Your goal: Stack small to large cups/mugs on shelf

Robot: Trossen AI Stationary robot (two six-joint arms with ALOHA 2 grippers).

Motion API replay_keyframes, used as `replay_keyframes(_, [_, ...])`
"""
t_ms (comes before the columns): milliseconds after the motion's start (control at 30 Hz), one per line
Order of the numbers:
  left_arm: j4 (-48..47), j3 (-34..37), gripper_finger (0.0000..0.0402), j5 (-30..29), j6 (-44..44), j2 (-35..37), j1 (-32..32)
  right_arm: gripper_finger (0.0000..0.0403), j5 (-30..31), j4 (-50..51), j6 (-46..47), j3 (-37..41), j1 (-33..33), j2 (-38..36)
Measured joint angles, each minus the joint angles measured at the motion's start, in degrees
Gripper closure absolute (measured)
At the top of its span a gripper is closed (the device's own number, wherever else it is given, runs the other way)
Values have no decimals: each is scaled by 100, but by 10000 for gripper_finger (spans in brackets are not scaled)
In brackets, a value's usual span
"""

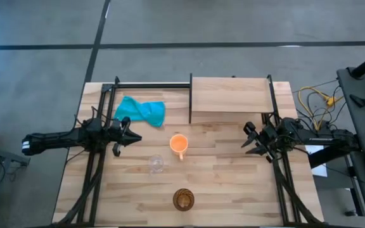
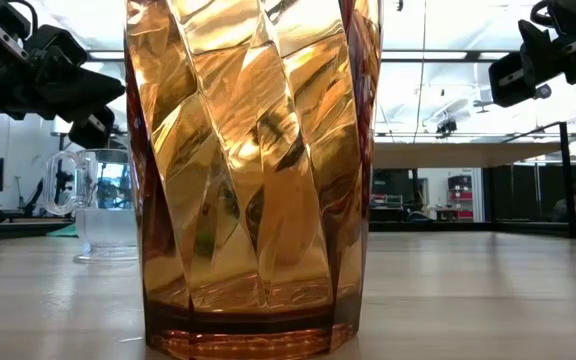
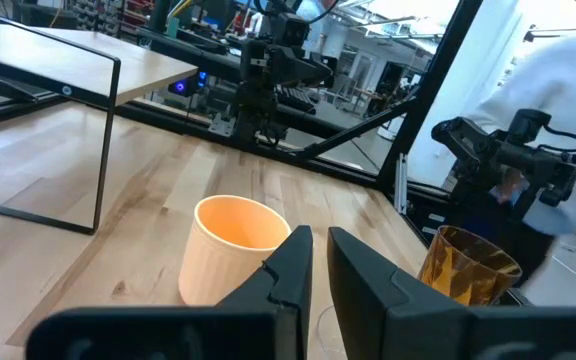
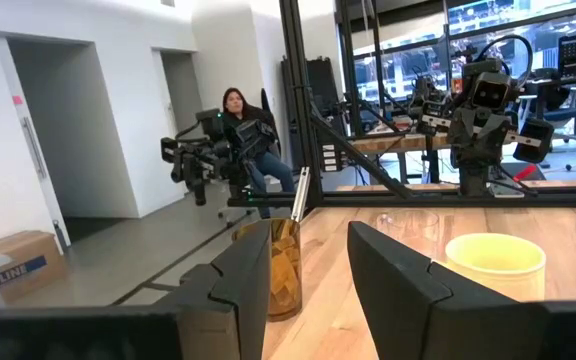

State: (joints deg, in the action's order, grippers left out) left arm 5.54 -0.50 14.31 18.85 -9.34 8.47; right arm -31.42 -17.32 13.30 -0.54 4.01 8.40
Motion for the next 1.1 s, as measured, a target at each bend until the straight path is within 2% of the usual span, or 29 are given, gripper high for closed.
replay_keyframes(433, [0,1,380,0,0,0,-1,273,92,-4,11,0,0,-2])
replay_keyframes(533, [0,-1,380,0,0,0,-1,273,925,-2,148,0,2,0])
replay_keyframes(633, [0,1,380,0,0,0,1,273,1811,4,903,0,2,3])
replay_keyframes(700, [0,0,380,0,0,0,1,273,2165,0,1258,0,2,0])
replay_keyframes(933, [0,-1,380,-53,-28,0,-1,273,2452,-41,1359,0,2,1])
replay_keyframes(1100, [7,0,380,-116,13,0,-1,273,2727,-477,1373,0,2,59])
